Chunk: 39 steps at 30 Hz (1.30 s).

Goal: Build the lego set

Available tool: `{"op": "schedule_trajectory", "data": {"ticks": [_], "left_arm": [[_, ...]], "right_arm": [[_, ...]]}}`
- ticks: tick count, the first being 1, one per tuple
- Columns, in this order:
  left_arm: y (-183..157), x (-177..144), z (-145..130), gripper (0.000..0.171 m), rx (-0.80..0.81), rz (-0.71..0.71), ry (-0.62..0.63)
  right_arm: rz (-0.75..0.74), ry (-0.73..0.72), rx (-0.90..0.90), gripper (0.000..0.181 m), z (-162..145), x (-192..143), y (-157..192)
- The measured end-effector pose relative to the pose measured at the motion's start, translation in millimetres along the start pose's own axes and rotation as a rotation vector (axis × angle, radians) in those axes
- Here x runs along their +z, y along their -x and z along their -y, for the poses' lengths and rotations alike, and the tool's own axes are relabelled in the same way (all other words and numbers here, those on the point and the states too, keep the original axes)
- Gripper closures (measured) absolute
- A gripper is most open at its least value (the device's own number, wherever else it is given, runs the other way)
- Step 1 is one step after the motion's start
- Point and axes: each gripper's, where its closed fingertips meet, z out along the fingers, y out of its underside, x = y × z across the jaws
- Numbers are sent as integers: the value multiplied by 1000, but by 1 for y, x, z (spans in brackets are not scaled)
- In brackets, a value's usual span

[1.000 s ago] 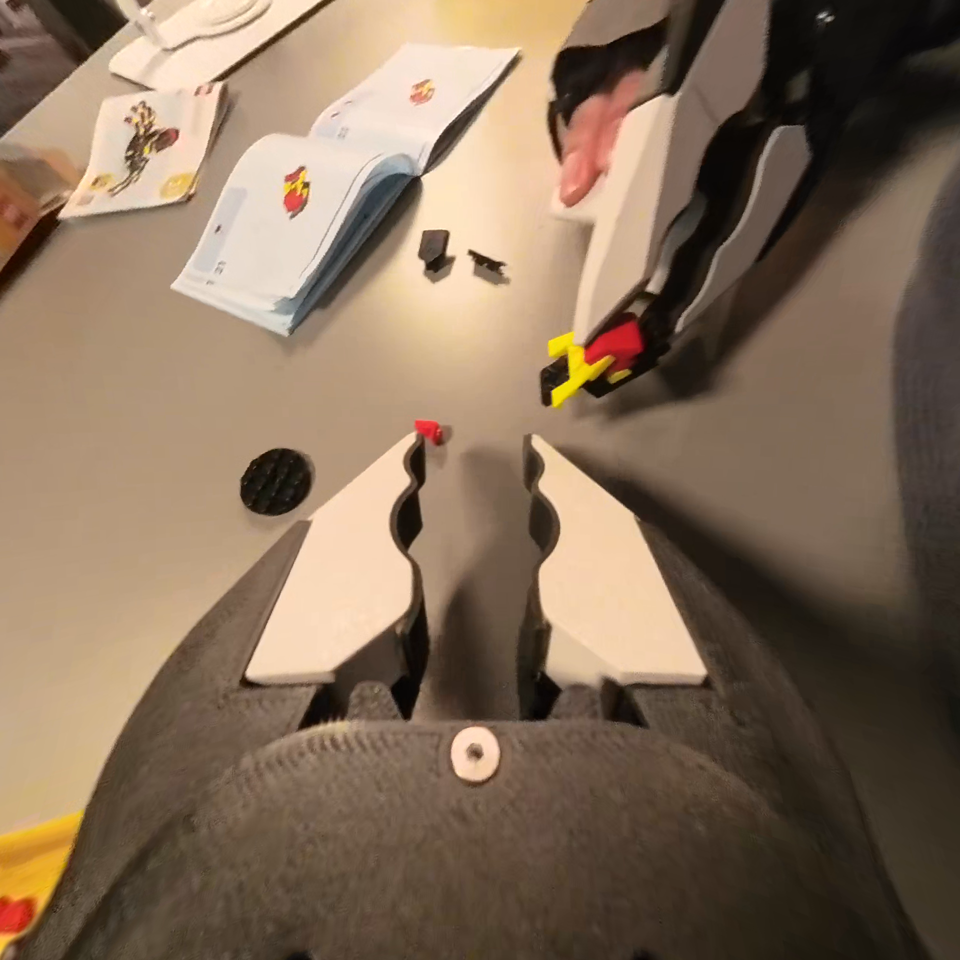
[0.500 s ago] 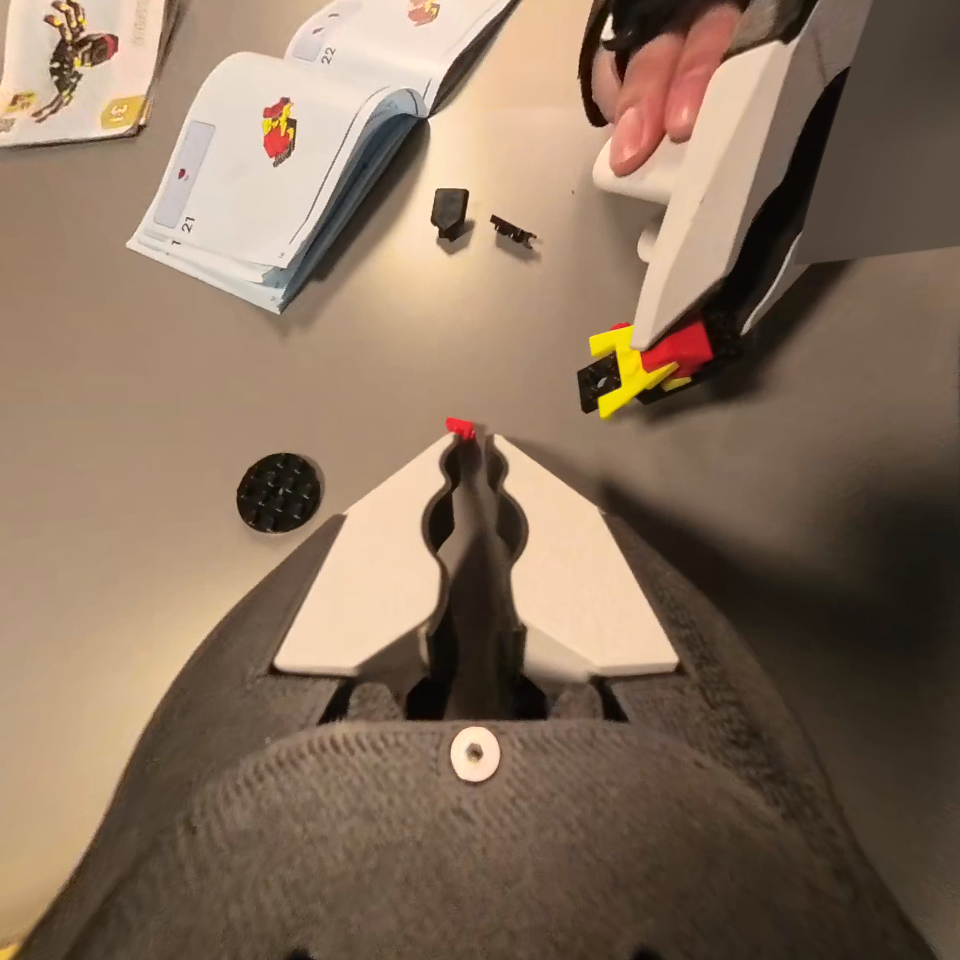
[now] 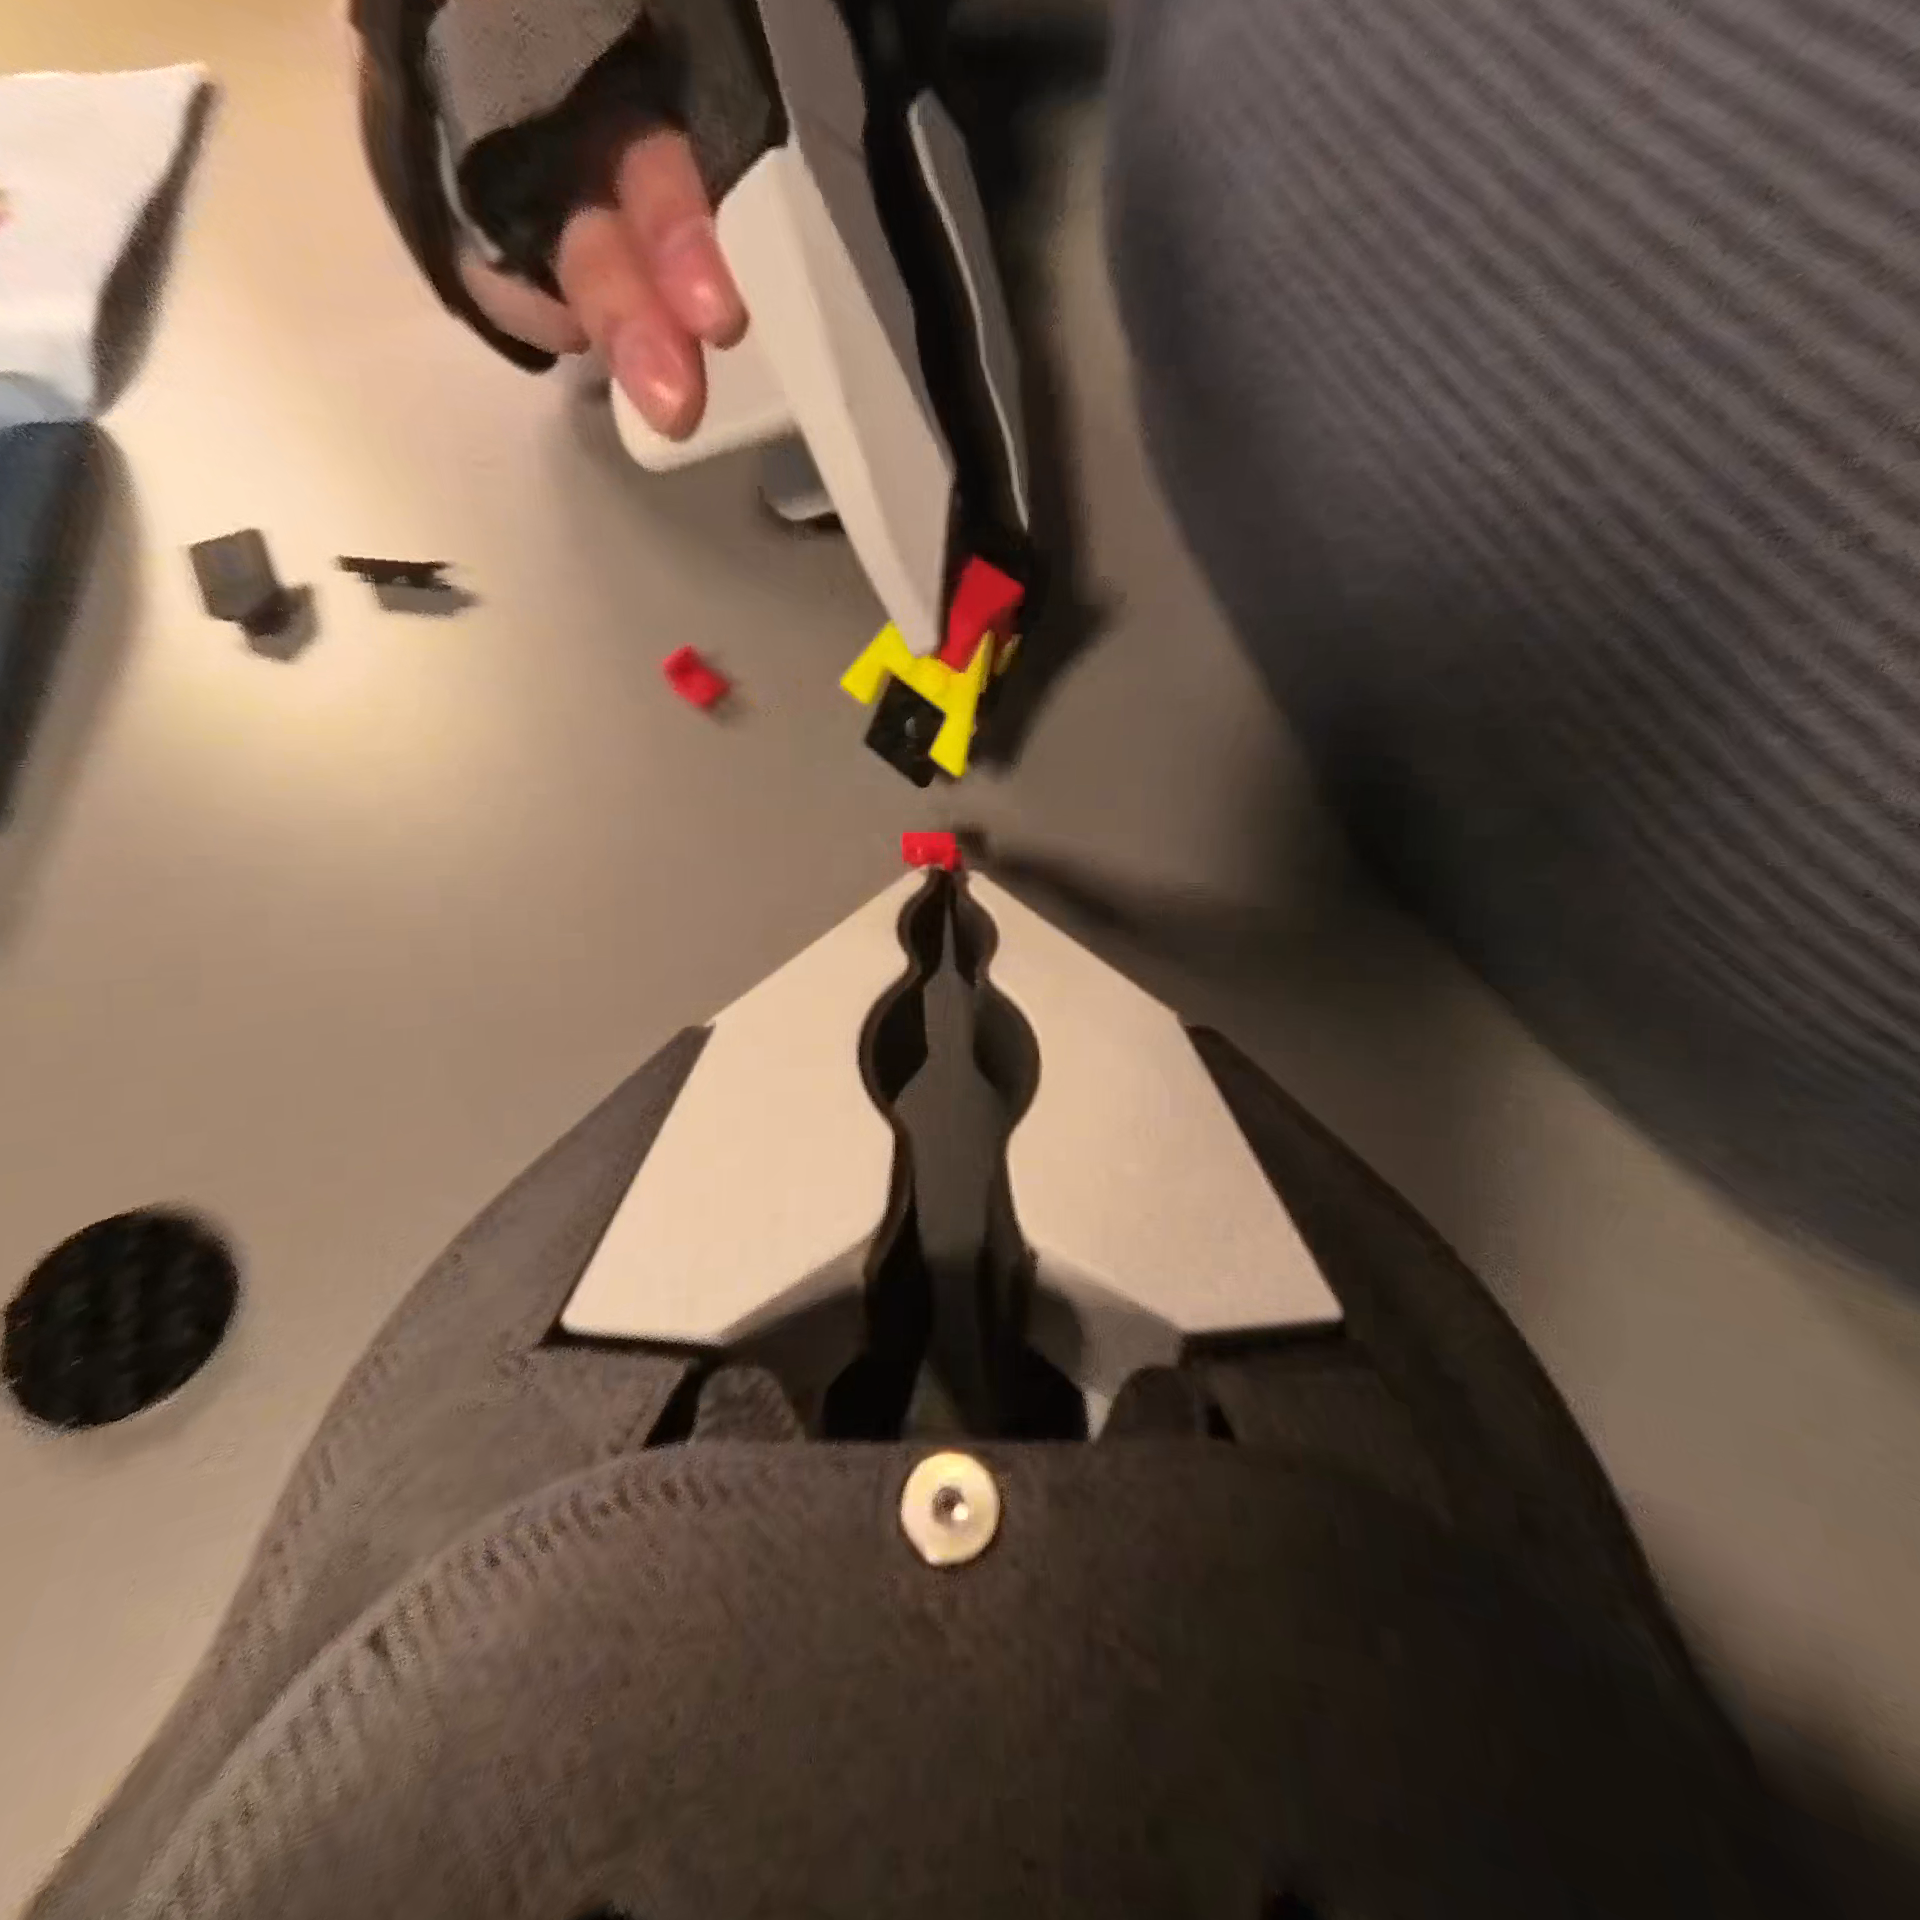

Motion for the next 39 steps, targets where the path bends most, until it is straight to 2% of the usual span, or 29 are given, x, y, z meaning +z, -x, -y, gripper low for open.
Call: {"op": "schedule_trajectory", "data": {"ticks": [6,11,14,22,39], "left_arm": [[-6,3,-2,171,14,-21,18],[-1,4,-4,143,7,47,38],[-3,3,-6,136,-14,66,42],[-10,3,-5,155,-50,27,33],[-11,3,-5,157,-83,-5,27]], "right_arm": [[110,-34,68,164,14,5,8],[138,-22,85,164,15,6,4],[156,2,77,164,11,8,4],[299,-19,182,163,8,10,7],[600,-95,330,163,8,12,3]]}}
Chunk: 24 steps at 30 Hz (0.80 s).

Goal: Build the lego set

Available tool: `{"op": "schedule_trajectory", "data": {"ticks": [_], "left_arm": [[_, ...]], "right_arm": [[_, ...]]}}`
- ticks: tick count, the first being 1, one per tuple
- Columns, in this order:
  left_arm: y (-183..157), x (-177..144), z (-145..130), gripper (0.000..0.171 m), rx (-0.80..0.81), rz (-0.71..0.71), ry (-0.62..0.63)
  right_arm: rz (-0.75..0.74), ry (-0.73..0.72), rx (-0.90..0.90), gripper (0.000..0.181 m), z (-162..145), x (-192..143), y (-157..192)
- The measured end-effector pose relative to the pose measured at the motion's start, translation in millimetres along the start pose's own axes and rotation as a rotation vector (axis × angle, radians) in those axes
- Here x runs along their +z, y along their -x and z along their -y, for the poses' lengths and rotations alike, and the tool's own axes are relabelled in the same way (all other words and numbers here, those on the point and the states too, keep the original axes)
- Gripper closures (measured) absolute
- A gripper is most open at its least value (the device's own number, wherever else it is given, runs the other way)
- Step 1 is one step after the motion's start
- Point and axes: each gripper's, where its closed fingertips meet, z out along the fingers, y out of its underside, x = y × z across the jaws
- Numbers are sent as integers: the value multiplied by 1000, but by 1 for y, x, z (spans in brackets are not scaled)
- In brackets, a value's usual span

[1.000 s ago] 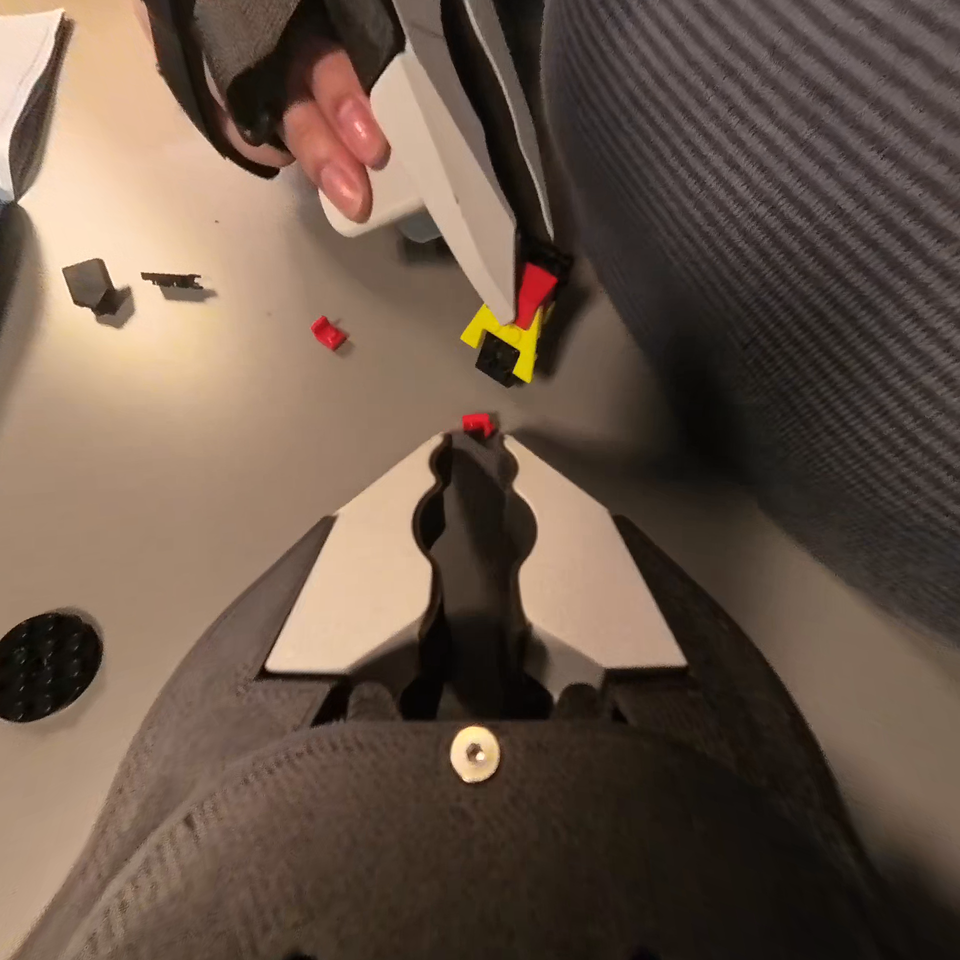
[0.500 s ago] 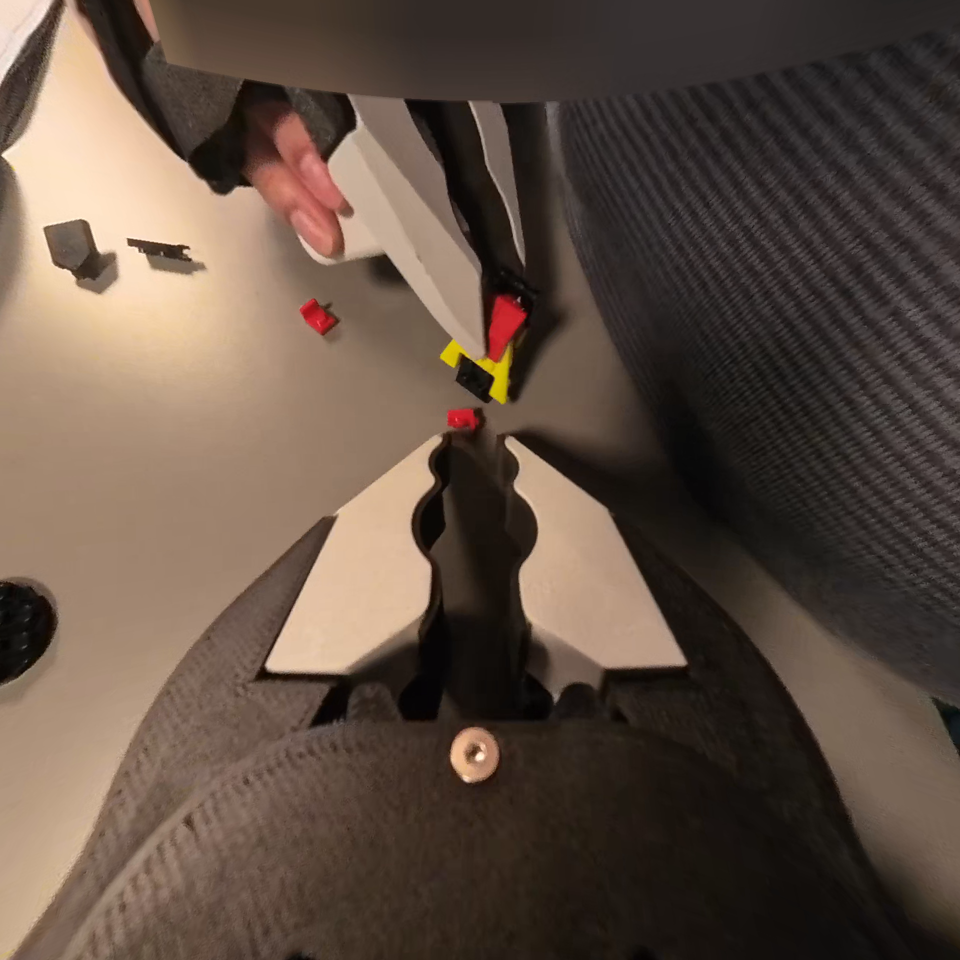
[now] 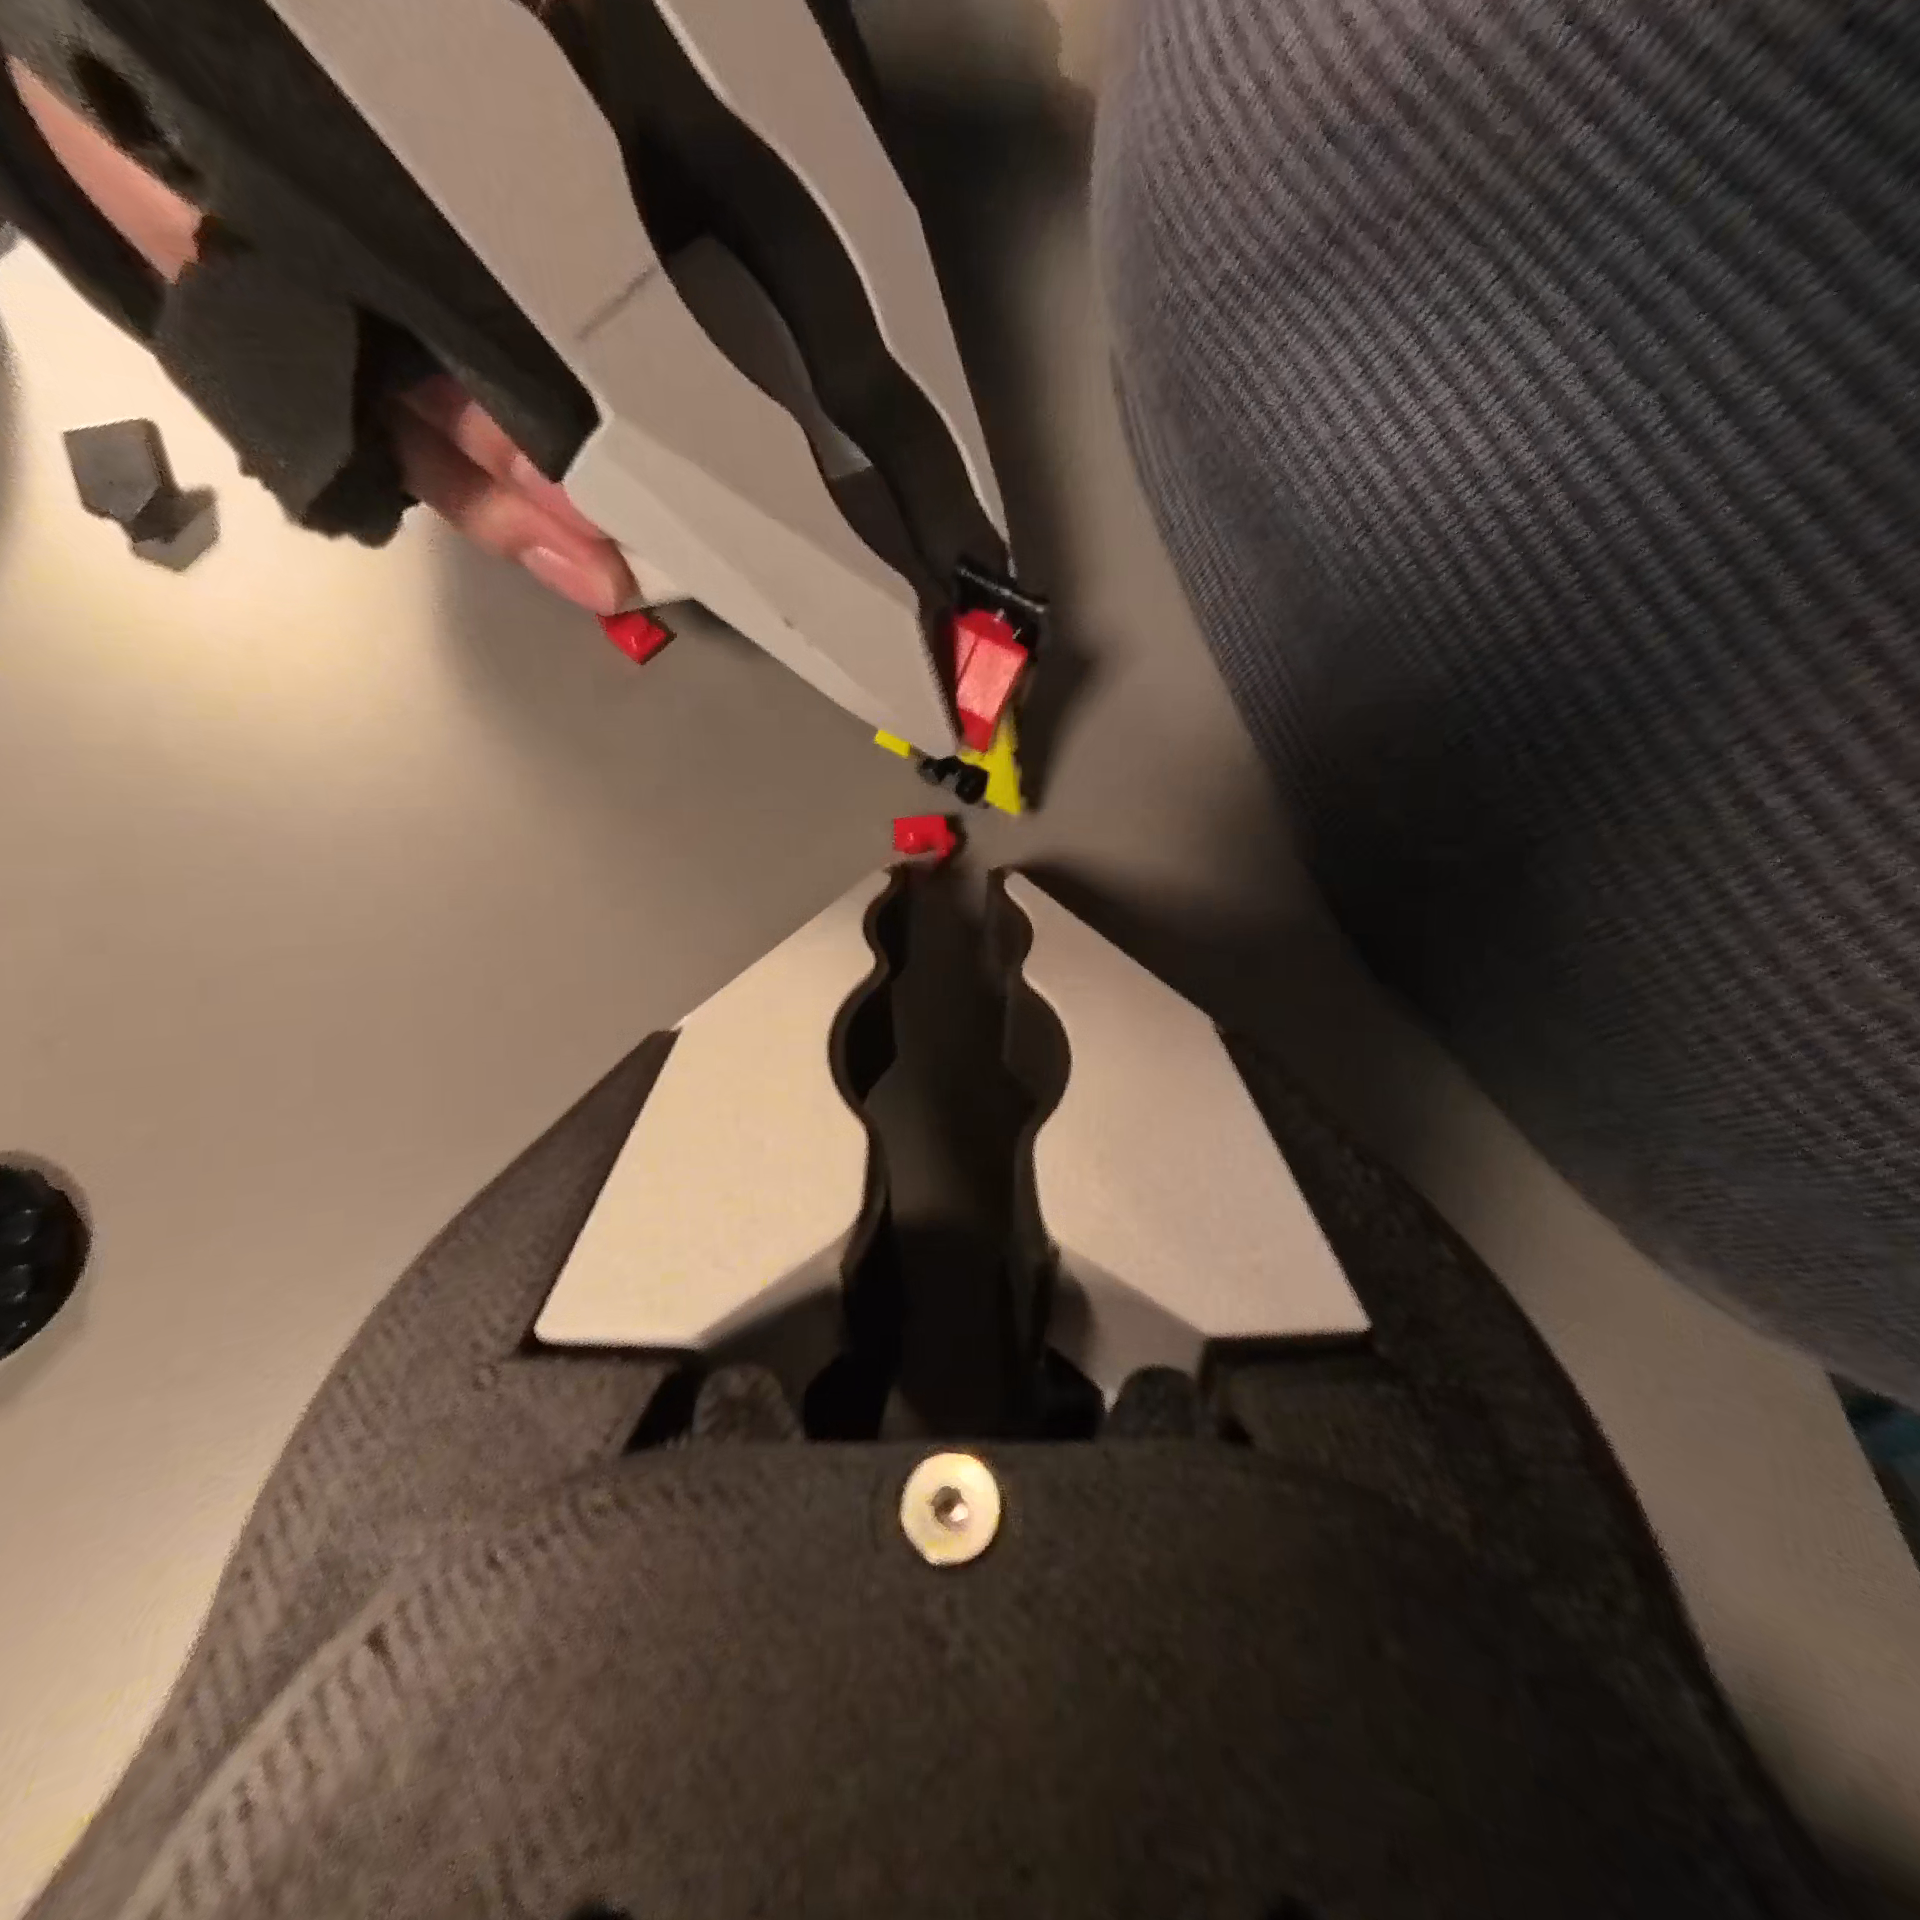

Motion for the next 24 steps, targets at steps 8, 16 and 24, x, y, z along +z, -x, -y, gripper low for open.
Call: {"op": "schedule_trajectory", "data": {"ticks": [8,16,24], "left_arm": [[2,-1,0,153,-16,12,-2],[5,-6,3,128,-293,245,-77],[3,-18,26,124,-547,737,-298]], "right_arm": [[97,8,-33,163,-2,-2,-1],[219,-5,-87,163,-3,-3,-2],[260,-20,-173,163,-4,-4,-5]]}}
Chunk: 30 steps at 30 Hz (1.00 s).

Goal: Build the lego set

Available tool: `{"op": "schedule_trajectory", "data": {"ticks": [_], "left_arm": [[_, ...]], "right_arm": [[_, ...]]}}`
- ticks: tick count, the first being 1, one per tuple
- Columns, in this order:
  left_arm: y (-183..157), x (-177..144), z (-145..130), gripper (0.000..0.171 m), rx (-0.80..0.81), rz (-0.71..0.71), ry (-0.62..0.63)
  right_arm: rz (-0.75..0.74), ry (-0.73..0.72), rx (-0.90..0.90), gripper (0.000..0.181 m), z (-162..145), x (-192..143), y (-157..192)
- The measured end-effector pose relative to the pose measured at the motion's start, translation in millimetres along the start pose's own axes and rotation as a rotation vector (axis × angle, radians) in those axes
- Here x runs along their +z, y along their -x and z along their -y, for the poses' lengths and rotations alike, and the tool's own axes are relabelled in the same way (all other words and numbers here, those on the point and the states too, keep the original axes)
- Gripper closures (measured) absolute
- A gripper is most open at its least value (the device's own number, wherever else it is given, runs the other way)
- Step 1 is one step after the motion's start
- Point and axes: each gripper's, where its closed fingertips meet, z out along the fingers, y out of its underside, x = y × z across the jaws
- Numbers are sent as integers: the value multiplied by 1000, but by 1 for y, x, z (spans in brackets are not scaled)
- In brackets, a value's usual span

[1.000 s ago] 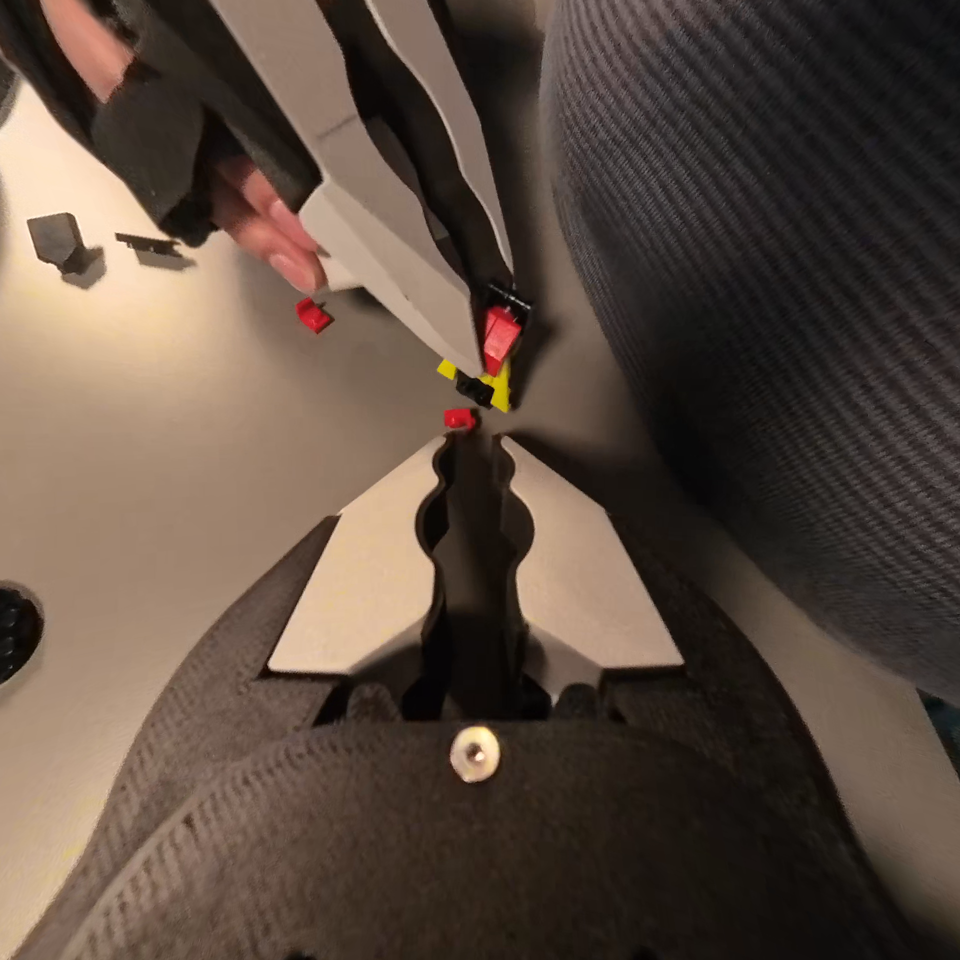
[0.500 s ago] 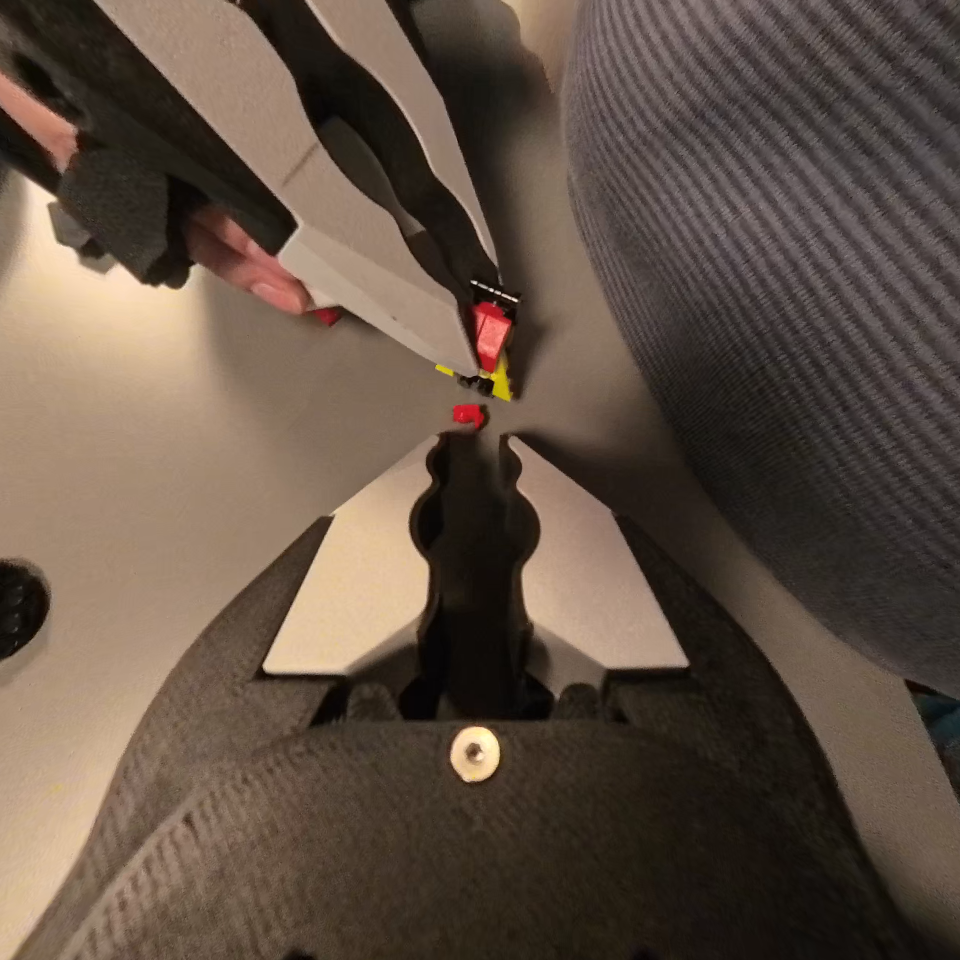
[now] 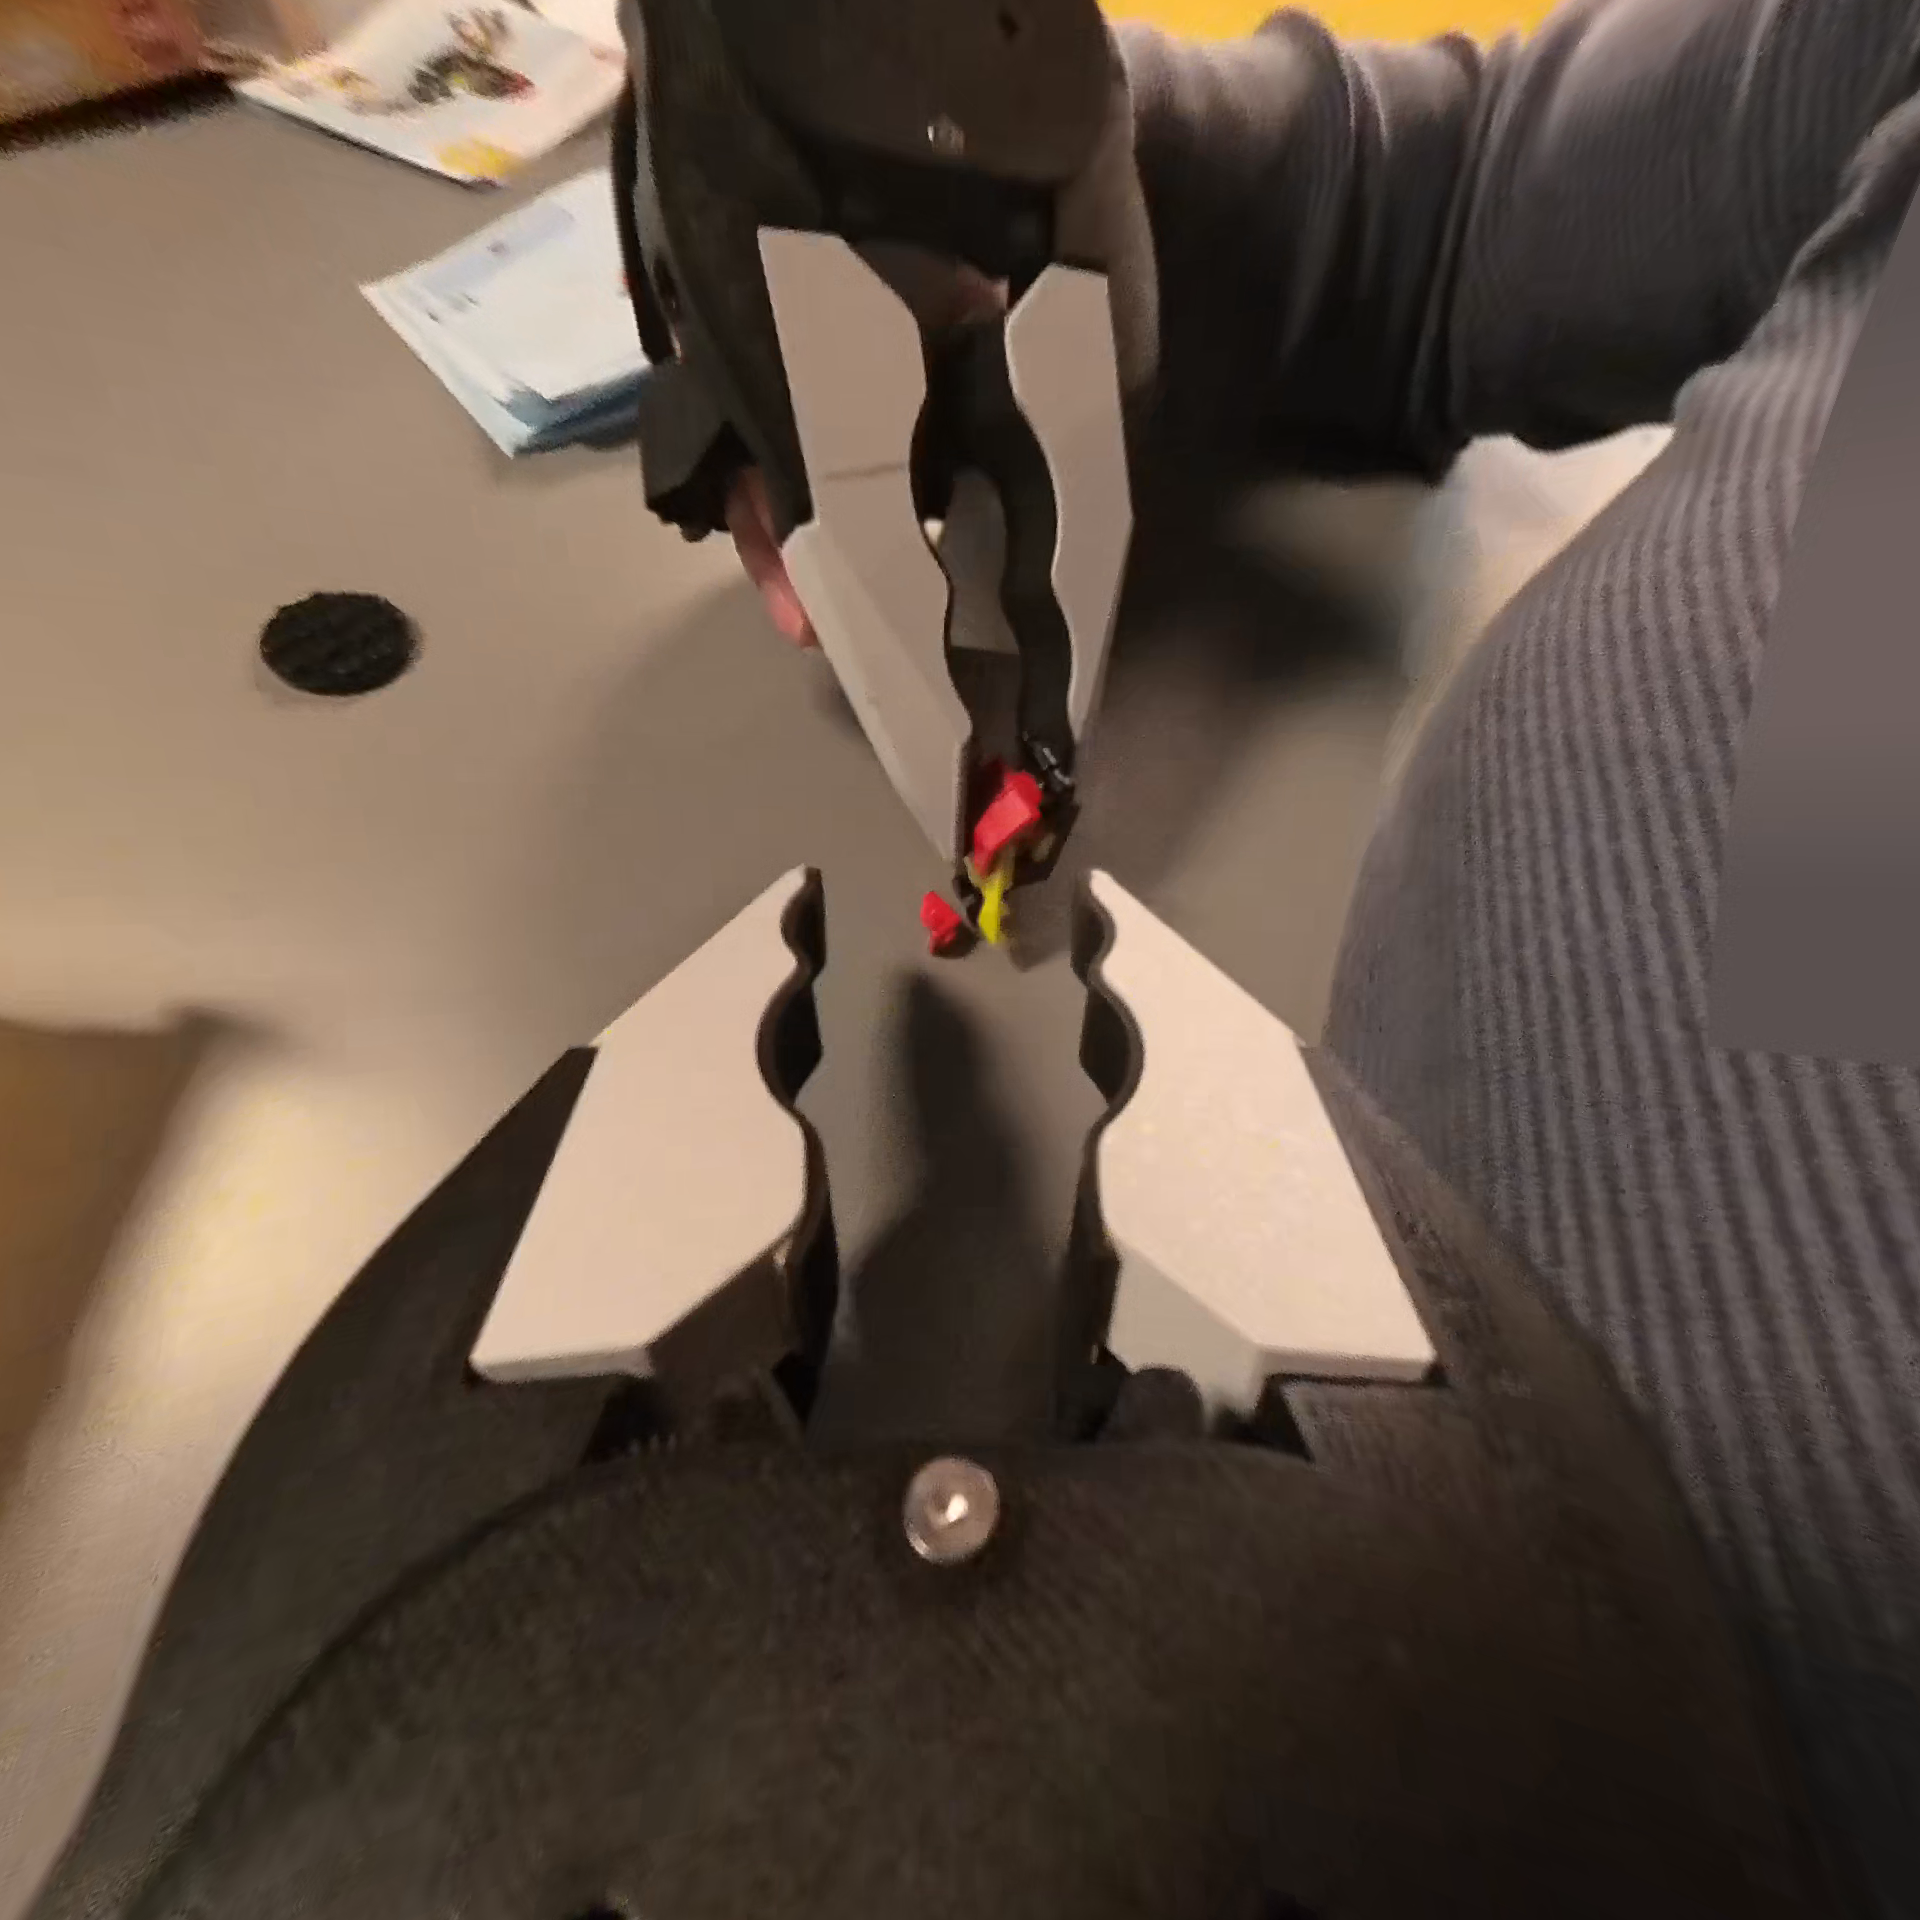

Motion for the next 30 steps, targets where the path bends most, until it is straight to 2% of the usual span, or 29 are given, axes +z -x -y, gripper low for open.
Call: {"op": "schedule_trajectory", "data": {"ticks": [3,11,17,21,30], "left_arm": [[-2,1,-1,123,-23,60,-5],[-8,13,-16,126,-46,40,109],[-6,9,-12,128,-141,8,66],[-7,10,-15,128,-164,11,82],[-4,16,-23,127,-114,151,145]], "right_arm": [[15,-11,-17,163,0,1,0],[37,-17,-38,163,1,2,-1],[61,-34,-32,163,0,0,-1],[84,-36,-29,163,-1,-1,-2],[103,89,-154,163,-1,1,2]]}}
